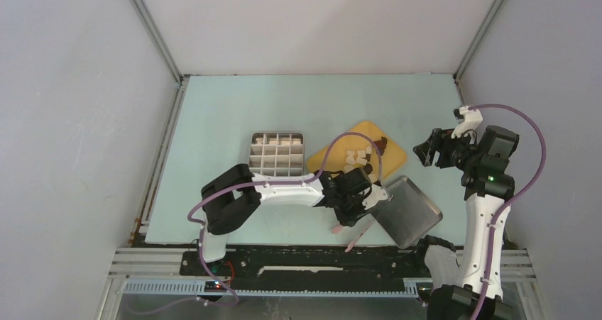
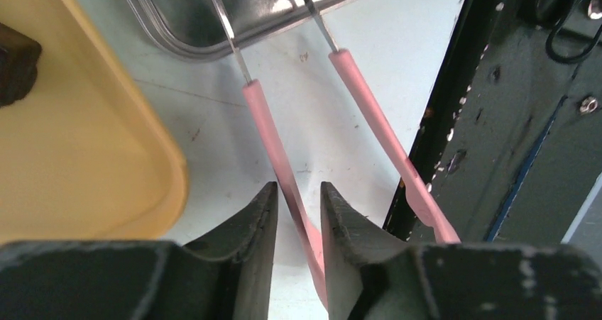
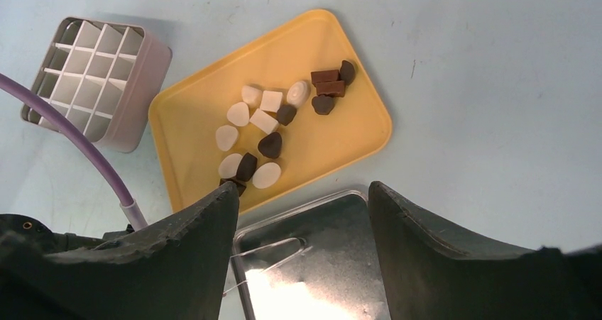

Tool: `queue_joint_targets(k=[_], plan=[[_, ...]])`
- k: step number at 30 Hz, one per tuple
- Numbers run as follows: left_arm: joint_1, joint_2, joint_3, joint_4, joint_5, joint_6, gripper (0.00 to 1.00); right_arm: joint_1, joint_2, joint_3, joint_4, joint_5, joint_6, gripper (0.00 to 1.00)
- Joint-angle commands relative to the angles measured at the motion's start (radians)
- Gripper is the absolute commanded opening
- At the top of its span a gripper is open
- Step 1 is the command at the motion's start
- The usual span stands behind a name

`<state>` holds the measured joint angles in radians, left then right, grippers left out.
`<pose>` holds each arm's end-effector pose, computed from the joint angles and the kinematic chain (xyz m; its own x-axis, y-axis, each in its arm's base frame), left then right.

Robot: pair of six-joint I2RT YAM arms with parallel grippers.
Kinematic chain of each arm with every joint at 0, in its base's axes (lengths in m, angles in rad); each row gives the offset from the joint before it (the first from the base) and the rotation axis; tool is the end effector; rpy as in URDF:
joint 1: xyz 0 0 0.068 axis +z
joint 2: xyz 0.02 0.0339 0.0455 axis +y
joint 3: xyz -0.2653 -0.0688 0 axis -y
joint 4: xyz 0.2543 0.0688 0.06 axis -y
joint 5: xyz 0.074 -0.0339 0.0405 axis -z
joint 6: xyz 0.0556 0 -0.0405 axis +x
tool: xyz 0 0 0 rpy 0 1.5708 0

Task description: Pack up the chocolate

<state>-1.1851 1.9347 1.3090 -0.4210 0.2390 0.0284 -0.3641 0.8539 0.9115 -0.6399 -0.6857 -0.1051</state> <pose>0.1457 -0.3939 0.1503 -0.2987 0.8091 -0.5060 0.9536 0.2329 -0.1907 0.1937 -0.0361 0.3237 -0.4881 0.0991 -0.8671 -0.2713 0.9271 0.2587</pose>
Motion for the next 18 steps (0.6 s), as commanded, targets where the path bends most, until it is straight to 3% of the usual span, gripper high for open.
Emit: queue_joint_targets(k=[1, 5, 10, 14, 18], plan=[[0.002, -0.069, -0.049, -0.020, 0.014, 0.055, 0.30, -0.002, 0.005, 0.000, 0.037, -0.025, -0.005, 0.70], [0.011, -0.067, -0.041, -0.047, 0.017, 0.099, 0.23, -0.002, 0.009, 0.001, 0.039, -0.021, -0.008, 0.70], [0.023, -0.085, -0.052, -0.039, 0.043, 0.171, 0.00, -0.001, 0.015, 0.000, -0.011, -0.126, -0.096, 0.69], [0.033, -0.157, -0.116, 0.004, 0.099, 0.312, 0.00, 0.041, 0.027, 0.012, -0.200, -0.316, -0.344, 0.71], [0.069, -0.239, -0.166, 0.005, 0.201, 0.482, 0.00, 0.213, 0.017, 0.031, -0.422, -0.273, -0.599, 0.80]])
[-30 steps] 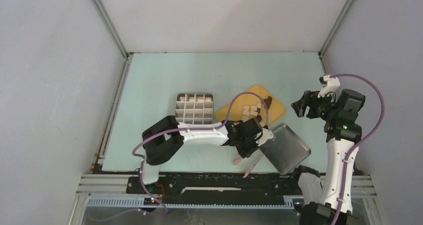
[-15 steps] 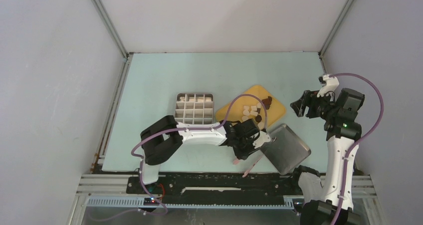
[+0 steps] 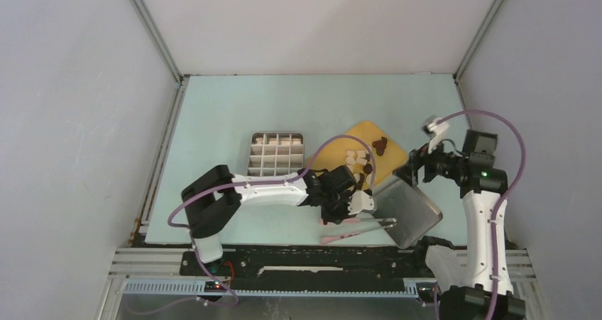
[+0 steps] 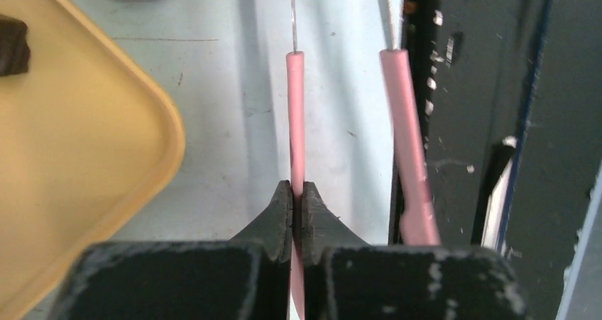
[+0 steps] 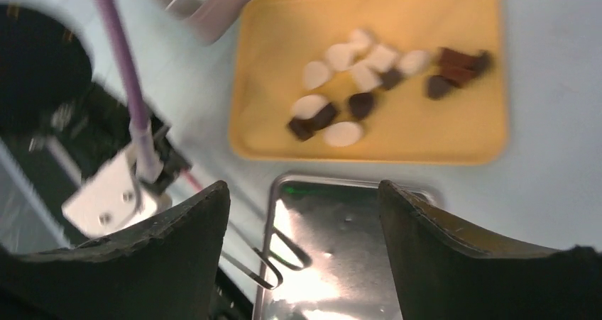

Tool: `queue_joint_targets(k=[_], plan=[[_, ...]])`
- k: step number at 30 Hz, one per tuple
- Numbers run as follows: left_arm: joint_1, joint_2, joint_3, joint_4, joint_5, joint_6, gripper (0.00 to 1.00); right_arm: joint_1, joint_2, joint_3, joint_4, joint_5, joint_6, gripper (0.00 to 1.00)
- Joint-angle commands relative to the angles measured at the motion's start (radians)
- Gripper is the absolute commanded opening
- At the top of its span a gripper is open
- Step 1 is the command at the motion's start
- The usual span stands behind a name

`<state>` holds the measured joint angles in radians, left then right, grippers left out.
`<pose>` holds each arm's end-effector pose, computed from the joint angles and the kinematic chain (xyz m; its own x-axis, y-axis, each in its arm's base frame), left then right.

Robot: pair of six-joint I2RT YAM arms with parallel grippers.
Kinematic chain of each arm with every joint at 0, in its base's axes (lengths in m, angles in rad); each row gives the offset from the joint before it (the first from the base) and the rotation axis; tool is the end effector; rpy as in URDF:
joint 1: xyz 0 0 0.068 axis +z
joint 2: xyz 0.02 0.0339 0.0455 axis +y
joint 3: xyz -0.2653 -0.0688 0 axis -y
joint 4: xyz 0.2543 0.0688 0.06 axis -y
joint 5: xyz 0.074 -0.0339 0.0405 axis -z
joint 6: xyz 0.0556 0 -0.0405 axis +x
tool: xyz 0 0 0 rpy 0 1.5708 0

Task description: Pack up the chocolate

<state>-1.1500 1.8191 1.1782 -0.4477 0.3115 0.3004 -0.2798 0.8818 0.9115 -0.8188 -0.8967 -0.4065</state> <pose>0.1412 -0.3573 0.1543 -0.0714 0.8491 -0.5233 0.9925 0.0082 -0.1222 0.1853 -0.0080 0.3087 -0.4855 -0.1173 -0.8663 -0.5973 0.7681 0.2307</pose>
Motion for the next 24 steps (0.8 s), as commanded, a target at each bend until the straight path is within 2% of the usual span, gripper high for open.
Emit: queue_joint_targets(k=[1, 7, 13, 17, 24], plan=[[0.054, -0.132, -0.033, 0.019, 0.161, 0.233, 0.00, 0.180, -0.020, 0.028, -0.279, -0.041, -0.338, 0.81], [0.091, -0.172, 0.009, -0.023, 0.225, 0.317, 0.00, 0.446, -0.018, 0.026, -0.327, 0.057, -0.436, 0.83], [0.102, -0.195, 0.039, -0.061, 0.245, 0.368, 0.00, 0.599, 0.072, 0.043, -0.378, 0.109, -0.498, 0.84], [0.116, -0.205, 0.056, -0.073, 0.270, 0.370, 0.00, 0.653, 0.090, 0.026, -0.359, 0.152, -0.500, 0.84], [0.159, -0.217, 0.069, 0.006, 0.399, 0.221, 0.00, 0.674, 0.094, -0.011, -0.291, 0.161, -0.457, 0.82]])
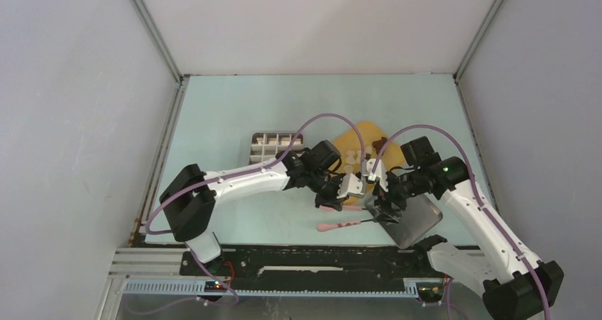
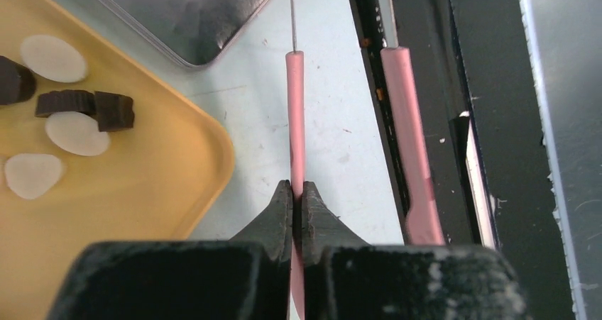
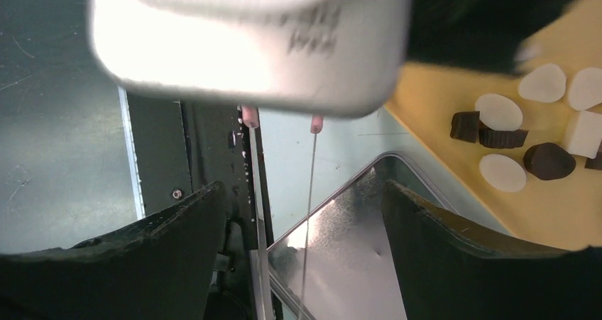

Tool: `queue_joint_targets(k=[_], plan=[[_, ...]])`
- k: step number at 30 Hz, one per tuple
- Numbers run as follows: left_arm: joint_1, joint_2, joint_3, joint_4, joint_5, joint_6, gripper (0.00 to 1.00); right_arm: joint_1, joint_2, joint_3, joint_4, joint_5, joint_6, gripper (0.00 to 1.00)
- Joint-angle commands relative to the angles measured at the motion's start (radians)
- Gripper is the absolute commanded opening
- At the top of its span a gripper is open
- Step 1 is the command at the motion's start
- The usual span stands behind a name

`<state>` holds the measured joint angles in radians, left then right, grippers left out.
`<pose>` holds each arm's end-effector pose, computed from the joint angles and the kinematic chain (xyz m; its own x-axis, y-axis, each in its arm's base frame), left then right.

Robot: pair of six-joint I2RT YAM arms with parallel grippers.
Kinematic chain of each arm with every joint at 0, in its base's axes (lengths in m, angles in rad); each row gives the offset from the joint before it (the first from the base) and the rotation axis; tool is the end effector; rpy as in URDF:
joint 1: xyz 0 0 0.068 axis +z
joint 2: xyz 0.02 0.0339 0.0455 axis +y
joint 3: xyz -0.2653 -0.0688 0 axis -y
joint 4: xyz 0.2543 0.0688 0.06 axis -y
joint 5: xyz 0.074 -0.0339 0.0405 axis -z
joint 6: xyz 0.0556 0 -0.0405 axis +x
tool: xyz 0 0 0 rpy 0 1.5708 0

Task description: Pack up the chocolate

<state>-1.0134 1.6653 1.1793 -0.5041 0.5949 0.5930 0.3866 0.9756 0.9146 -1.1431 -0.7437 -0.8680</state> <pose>0.1660 -0.3252 0.2115 0.1169 0.6874 -0.7168 0.9649 -0.2496 -0.0820 0.1432 0.0989 0.2703 -0.1756 -0.6778 -0.7140 -0.9844 0.1129 0.1349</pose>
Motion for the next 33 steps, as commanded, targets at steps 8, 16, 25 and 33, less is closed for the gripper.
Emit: queue_joint_targets(k=[8, 16, 25, 33], plan=[[0.038, -0.059, 0.067, 0.082, 0.130, -0.081, 0.00, 0.018, 0.017, -0.037, 0.017, 0.023, -0.003, 0.80], [0.074, -0.055, 0.059, 0.129, 0.153, -0.125, 0.00, 0.027, 0.046, -0.049, 0.018, 0.023, 0.002, 0.73], [0.115, -0.040, 0.039, 0.179, 0.187, -0.168, 0.00, 0.029, 0.039, -0.066, 0.039, 0.030, 0.020, 0.58], [0.130, -0.033, 0.029, 0.194, 0.204, -0.168, 0.00, 0.030, 0.057, -0.067, 0.032, 0.049, 0.024, 0.44]])
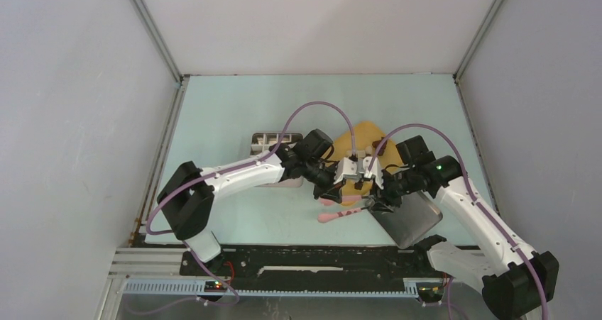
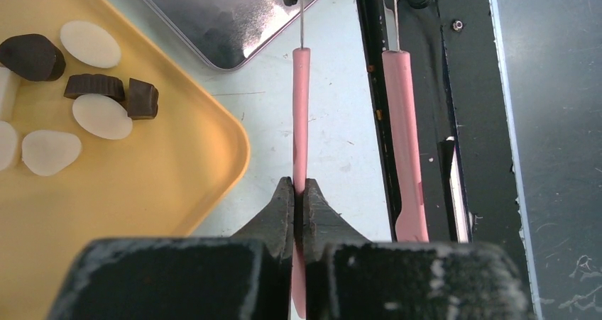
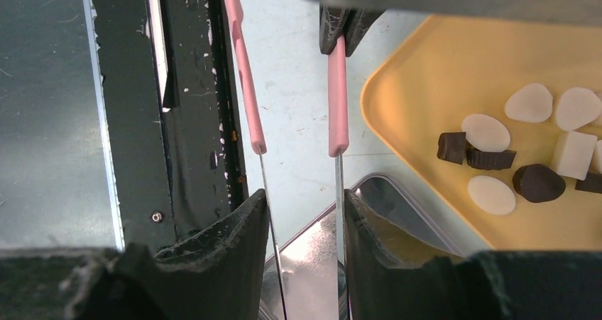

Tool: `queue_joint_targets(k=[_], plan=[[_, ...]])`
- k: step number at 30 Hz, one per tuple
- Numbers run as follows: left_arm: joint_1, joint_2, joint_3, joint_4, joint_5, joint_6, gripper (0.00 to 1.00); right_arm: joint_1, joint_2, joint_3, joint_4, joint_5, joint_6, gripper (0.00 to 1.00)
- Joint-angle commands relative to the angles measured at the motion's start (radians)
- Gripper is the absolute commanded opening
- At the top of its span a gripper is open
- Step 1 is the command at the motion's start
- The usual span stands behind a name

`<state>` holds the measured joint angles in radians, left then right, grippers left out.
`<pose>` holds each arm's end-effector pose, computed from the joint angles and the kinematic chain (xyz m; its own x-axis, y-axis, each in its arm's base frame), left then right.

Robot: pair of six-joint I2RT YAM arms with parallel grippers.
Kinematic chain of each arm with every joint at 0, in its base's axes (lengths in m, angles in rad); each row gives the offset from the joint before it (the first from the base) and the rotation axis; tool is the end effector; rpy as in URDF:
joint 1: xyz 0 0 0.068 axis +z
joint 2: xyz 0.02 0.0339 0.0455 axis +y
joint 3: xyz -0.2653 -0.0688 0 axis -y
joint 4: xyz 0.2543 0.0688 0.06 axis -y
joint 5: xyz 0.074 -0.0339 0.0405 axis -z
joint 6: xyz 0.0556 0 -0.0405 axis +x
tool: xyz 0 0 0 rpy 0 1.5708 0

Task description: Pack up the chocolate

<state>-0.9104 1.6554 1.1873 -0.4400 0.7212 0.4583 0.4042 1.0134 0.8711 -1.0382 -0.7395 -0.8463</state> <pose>0.1965 -0.3129 0.2254 -0.0610 0.6202 -0.7820 0.9693 -0.1500 -0.1946 0.1541 0.1067 0.2555 -0.1694 -0.6742 -0.7189 -0.9855 0.1110 0.1282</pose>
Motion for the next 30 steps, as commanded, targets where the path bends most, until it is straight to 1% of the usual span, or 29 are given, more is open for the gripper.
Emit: queue_joint_targets(k=[1, 4, 5, 6, 9, 13, 15, 17, 20, 23, 27, 30], plan=[[0.029, -0.023, 0.021, 0.130, 0.082, -0.033, 0.00, 0.013, 0.019, -0.024, -0.071, 0.045, 0.004, 0.45], [0.033, -0.021, 0.018, 0.133, 0.089, -0.036, 0.00, 0.013, 0.013, -0.027, -0.056, 0.047, 0.013, 0.50], [0.035, -0.021, 0.017, 0.134, 0.091, -0.035, 0.00, 0.013, 0.011, -0.029, -0.052, 0.048, 0.013, 0.51], [0.037, -0.022, 0.016, 0.134, 0.095, -0.036, 0.00, 0.013, 0.010, -0.029, -0.052, 0.046, 0.013, 0.48], [0.043, -0.023, 0.012, 0.138, 0.099, -0.036, 0.00, 0.014, 0.018, -0.029, -0.059, 0.045, 0.008, 0.35], [0.048, -0.019, 0.009, 0.144, 0.093, -0.037, 0.01, 0.014, 0.017, -0.029, -0.063, 0.043, 0.007, 0.28], [0.051, -0.019, 0.007, 0.149, 0.082, -0.041, 0.05, 0.014, 0.010, -0.029, -0.062, 0.043, 0.007, 0.24], [0.054, -0.016, 0.001, 0.158, 0.063, -0.047, 0.11, 0.013, 0.004, -0.029, -0.059, 0.043, 0.009, 0.21], [0.063, -0.020, -0.016, 0.166, 0.011, -0.045, 0.27, 0.013, 0.005, -0.028, -0.059, 0.044, 0.012, 0.19], [0.102, -0.042, -0.059, 0.162, -0.024, -0.029, 0.38, 0.011, 0.005, -0.029, -0.072, 0.049, 0.009, 0.18], [0.200, -0.128, -0.131, 0.109, -0.050, 0.032, 0.44, -0.017, 0.002, -0.029, -0.094, 0.056, -0.005, 0.16], [0.284, -0.206, -0.156, 0.031, -0.045, 0.083, 0.47, -0.058, 0.013, -0.029, -0.091, 0.048, -0.010, 0.14]])
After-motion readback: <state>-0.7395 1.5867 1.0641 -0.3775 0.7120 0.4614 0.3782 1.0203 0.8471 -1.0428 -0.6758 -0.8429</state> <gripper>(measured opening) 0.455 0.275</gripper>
